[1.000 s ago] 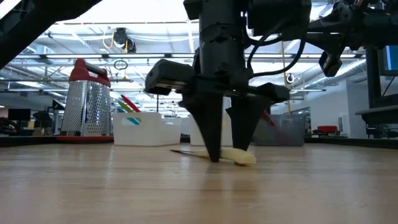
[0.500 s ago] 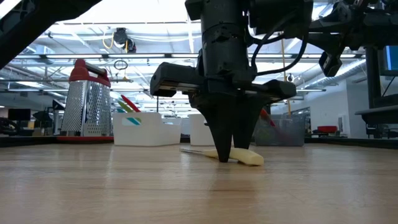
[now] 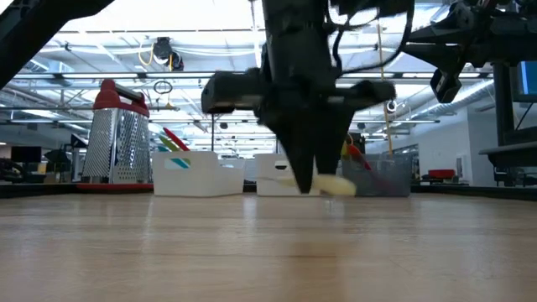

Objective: Pick & Place Kitchen Items
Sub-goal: Put the yellow knife into the right white bin

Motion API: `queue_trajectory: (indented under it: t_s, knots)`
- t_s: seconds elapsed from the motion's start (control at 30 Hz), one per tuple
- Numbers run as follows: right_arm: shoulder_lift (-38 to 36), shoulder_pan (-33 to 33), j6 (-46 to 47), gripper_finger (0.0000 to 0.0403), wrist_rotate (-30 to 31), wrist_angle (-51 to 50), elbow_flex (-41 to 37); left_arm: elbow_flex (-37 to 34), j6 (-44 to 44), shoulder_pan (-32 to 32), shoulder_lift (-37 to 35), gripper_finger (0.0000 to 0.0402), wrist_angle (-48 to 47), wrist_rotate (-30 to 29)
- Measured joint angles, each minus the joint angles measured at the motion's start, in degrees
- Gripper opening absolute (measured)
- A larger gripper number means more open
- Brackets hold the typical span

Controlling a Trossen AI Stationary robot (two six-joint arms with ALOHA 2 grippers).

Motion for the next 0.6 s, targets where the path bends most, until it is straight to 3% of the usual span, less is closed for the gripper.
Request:
queue_trajectory:
  t_s: [0.2,0.4,0.6]
  knots:
    - [0.06,-0.02,-0.24,0.0055,0.13,-0.04,0.0,0.03,0.73,-1.12,-2.71,0.0051,4.17,0.03]
    - [0.06,-0.02,-0.24,0.0055,0.13,0.02,0.0,0.13,3.07,-1.93,-7.49,0.0051,7.88,-3.79]
    - [0.08,-0.02,-0.22,0.0055,0.11,0.27,0.0,0.24,8.04,1.62,-12.4,0.0051,8.68,-6.83]
